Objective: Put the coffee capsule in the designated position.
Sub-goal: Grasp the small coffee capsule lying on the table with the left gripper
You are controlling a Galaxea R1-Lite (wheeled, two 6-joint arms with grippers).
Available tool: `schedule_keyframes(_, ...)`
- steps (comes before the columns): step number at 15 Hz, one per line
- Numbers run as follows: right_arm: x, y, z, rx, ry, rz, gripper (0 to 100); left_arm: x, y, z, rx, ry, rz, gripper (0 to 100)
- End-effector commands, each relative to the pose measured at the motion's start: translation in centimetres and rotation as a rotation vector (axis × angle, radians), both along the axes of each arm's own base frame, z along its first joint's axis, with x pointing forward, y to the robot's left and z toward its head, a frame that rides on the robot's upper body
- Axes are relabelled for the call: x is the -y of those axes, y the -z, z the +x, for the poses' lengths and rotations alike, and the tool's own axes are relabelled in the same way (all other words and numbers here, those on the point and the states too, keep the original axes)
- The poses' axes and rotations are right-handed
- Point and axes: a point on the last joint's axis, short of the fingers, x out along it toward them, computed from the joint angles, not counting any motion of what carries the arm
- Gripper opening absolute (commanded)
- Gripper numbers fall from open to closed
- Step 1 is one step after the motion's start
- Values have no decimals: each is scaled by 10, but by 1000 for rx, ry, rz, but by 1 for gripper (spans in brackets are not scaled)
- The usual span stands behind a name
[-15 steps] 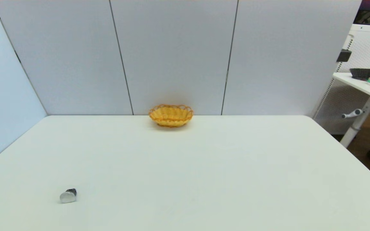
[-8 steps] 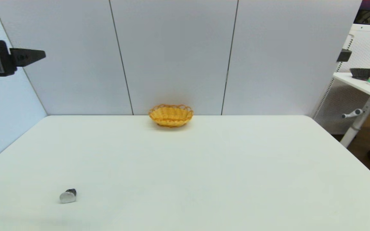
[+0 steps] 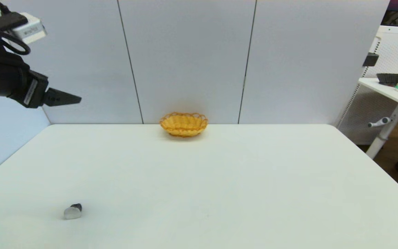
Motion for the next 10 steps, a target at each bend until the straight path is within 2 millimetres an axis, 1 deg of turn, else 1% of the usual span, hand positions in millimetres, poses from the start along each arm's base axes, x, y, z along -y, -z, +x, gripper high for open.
schedule_keyframes(1,0,0,0,-1,0,-1,100,-8,33,6,-273,314,234,100)
schedule_keyframes(4,0,0,0,-1,0,-1,100,-10,52,4,-434,551,370,100)
schedule_keyframes(6,0,0,0,-1,0,-1,100,-11,65,4,-536,685,408,100)
schedule_keyframes(8,0,0,0,-1,0,-1,100,-12,77,6,-623,773,440,100)
schedule_keyframes(10,0,0,0,-1,0,-1,100,-12,88,15,-642,843,468,100)
